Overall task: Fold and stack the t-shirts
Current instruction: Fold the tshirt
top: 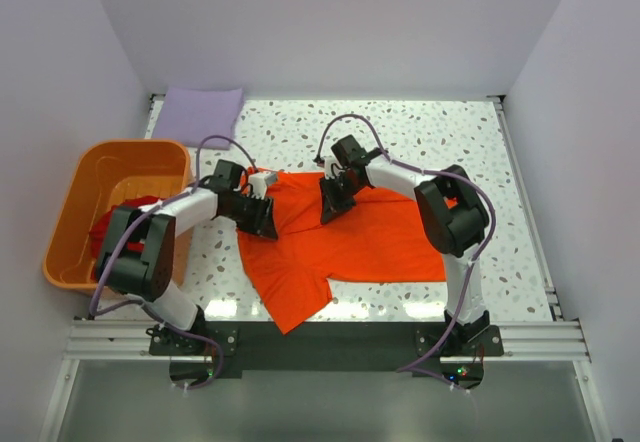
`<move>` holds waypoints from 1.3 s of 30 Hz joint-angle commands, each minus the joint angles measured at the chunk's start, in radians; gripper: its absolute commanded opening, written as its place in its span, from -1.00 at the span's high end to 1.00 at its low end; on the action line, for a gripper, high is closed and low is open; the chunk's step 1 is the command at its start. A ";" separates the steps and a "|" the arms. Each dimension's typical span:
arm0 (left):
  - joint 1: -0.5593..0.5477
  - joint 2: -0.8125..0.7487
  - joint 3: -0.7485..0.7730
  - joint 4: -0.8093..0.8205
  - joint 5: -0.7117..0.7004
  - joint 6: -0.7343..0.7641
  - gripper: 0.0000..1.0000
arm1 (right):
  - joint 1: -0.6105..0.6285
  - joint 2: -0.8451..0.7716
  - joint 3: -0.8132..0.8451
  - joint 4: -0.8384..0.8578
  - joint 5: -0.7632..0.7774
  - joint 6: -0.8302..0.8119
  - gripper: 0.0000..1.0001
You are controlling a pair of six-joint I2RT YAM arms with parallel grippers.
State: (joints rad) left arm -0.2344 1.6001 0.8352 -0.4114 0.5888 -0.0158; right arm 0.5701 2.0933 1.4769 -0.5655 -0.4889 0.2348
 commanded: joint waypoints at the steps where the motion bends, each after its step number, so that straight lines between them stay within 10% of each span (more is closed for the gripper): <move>1: -0.008 0.035 0.015 0.039 0.002 -0.009 0.16 | -0.004 -0.068 0.008 0.010 -0.016 -0.014 1.00; 11: -0.010 -0.018 -0.008 0.048 0.084 -0.044 1.00 | -0.018 -0.070 0.011 0.001 -0.020 -0.023 1.00; 39: -0.040 -0.154 -0.142 0.072 0.250 -0.237 1.00 | -0.047 -0.085 0.011 -0.056 -0.020 -0.077 1.00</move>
State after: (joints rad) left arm -0.2695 1.4822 0.7120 -0.3626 0.8181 -0.2176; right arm 0.5289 2.0724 1.4769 -0.6003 -0.4973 0.1753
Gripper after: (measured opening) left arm 0.018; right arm 0.015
